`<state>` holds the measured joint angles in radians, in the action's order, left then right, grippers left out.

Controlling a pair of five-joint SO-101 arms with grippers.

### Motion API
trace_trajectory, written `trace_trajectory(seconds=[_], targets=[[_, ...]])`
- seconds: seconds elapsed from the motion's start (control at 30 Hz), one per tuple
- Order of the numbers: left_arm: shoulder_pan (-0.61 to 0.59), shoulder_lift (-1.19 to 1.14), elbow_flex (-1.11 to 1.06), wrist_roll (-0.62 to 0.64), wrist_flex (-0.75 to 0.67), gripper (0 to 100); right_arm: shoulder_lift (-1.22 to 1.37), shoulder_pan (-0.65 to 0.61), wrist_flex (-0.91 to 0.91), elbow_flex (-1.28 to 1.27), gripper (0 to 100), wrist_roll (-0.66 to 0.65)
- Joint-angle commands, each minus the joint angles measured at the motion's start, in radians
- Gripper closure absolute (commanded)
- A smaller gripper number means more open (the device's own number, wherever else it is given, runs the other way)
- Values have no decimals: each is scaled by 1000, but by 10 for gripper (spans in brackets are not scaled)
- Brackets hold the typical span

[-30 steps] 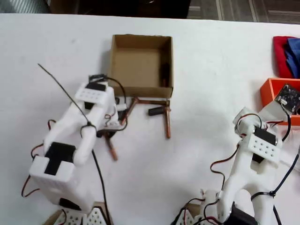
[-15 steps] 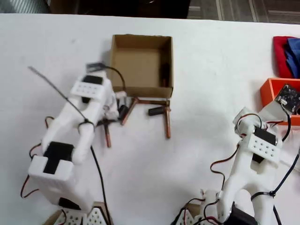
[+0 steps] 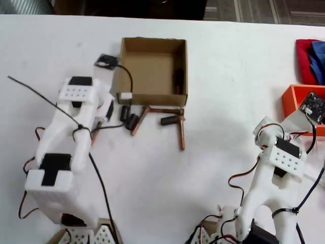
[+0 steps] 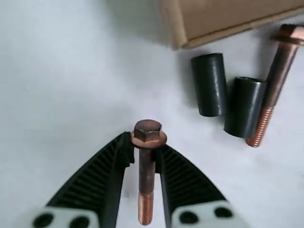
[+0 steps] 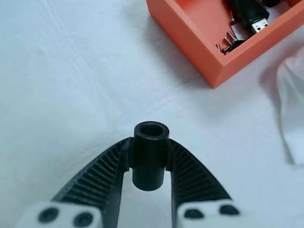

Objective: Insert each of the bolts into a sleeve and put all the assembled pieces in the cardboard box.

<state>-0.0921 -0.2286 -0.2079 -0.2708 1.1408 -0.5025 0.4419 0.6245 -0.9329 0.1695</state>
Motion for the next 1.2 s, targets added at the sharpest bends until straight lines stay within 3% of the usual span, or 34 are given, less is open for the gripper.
trace_trajectory(seconds=[0.0,0.13,0.3,0.9,1.17], targets=[[-5,-57,-18,-68,-71,972,-7,7,8,54,975,9],[-15,-137,24,12,-29,967,-7,7,8,54,975,9],[-41,-140,105,29,80,820,-7,7,8,54,975,9],[-34,-192,124,21,57,865,-7,7,8,54,975,9],[-34,-410,420,28,316,865,-7,7,8,54,975,9]])
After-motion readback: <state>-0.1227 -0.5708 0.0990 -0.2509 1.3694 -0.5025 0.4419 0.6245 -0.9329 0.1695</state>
